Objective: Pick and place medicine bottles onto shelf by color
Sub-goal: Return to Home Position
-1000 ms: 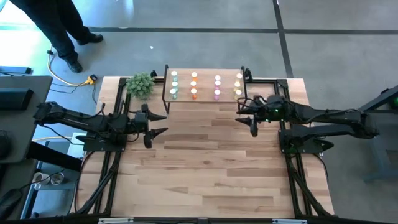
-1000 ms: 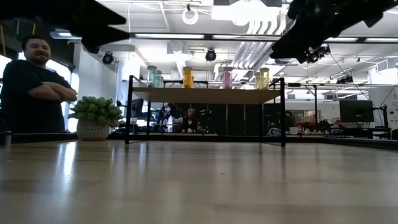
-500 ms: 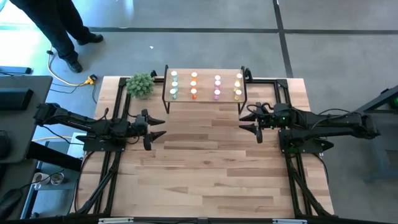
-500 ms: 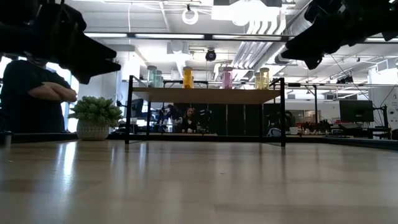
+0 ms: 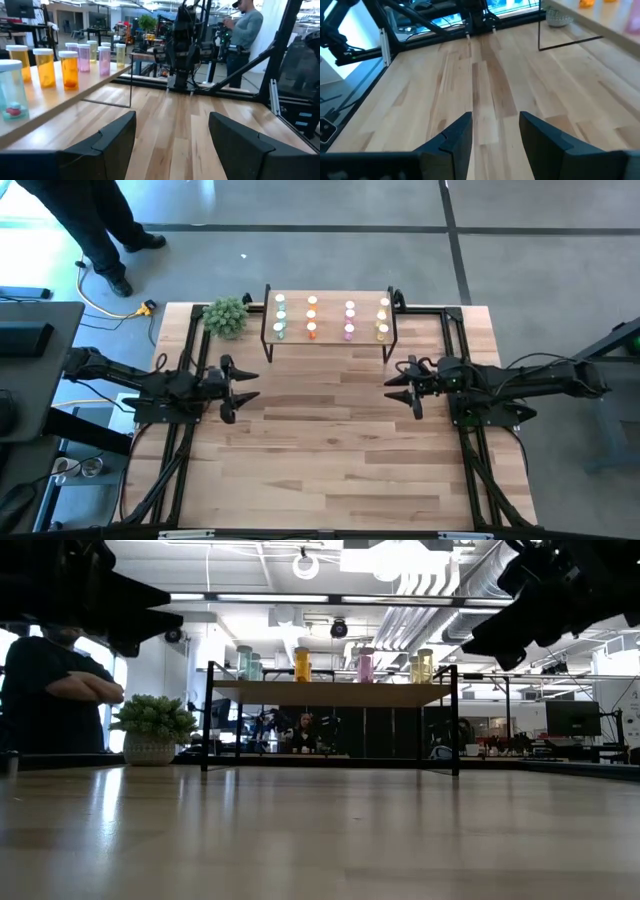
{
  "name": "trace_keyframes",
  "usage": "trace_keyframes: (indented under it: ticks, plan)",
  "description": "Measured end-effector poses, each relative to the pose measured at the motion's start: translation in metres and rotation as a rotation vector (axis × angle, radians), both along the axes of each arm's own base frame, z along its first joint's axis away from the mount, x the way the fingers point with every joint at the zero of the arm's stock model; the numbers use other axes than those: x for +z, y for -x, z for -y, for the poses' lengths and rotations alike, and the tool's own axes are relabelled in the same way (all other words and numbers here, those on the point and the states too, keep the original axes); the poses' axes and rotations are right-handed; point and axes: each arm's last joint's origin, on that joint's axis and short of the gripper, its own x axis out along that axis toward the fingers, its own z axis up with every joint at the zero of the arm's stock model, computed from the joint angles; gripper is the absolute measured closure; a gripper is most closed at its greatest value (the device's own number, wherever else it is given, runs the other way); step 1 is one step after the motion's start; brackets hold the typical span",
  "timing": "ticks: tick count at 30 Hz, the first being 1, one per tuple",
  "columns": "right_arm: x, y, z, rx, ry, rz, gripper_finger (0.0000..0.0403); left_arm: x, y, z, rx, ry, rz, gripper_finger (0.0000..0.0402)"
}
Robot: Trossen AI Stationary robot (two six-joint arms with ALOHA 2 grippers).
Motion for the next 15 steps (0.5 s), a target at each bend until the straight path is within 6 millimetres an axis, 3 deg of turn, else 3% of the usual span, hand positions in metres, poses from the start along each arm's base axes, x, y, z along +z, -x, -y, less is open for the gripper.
trace_keyframes:
  ticks: [8,15]
  plan:
    - [-0.022,0.007,-0.002,0.008,-0.004,0.003,0.0249,0.005,0.01,0.003,0.001,-0.039,0.036,0.0163]
    - [-0.03,0.019,-0.003,0.008,-0.001,0.047,0.0249,0.007,0.02,0.003,-0.003,-0.041,0.063,0.0163]
